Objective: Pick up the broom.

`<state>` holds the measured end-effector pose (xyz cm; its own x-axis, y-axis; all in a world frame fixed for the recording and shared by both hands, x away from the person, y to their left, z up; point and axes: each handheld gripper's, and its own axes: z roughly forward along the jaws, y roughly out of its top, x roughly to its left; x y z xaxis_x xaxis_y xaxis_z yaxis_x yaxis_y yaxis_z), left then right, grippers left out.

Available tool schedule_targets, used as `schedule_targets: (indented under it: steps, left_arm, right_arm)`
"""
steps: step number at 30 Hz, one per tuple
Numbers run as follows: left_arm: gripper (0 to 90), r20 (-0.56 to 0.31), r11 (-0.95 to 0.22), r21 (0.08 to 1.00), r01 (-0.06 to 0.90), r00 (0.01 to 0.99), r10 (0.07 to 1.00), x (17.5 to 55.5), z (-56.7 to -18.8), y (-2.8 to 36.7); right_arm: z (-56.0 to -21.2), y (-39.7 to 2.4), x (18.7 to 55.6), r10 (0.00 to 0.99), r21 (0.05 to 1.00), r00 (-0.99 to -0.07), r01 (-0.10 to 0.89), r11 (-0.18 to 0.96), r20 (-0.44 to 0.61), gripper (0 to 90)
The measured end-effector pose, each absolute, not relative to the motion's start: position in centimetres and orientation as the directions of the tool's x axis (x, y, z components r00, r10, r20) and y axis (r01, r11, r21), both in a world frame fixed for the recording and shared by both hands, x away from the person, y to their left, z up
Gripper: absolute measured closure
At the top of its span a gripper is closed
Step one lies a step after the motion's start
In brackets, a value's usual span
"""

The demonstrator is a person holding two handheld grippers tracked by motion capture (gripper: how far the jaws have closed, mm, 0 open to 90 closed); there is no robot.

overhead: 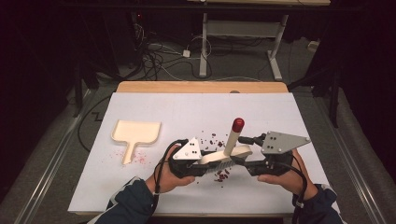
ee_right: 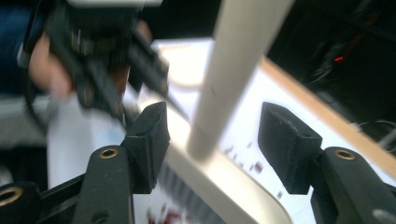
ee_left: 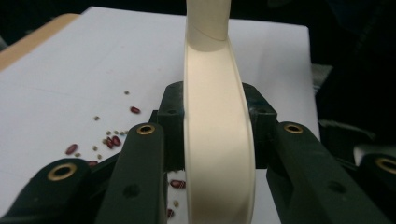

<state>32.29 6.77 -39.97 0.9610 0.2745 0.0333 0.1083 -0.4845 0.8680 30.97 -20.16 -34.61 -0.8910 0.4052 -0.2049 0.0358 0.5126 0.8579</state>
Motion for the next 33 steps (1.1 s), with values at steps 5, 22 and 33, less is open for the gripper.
schedule_targets:
  steps: [5,22,33]
  left_arm:
    - [65.9,0.041,-0.531,0.845,0.063,0.983,0.181,31.6,-40.2,7.5]
    - [59.4,0.048,-0.538,0.842,0.025,0.991,0.122,31.3,-40.2,7.5]
    - [31.8,0.183,-0.531,0.847,0.032,0.920,0.347,31.1,-39.2,10.2]
  right_arm:
    - [-36.8,-20.0,31.5,0.288,0.793,-0.940,0.034,0.608,-0.181,37.6]
    - [-40.2,-17.8,32.1,0.096,0.770,-0.992,0.002,0.638,-0.077,65.6]
    - [-39.7,-18.8,32.7,0.239,0.771,-0.963,0.059,0.634,-0.122,67.1]
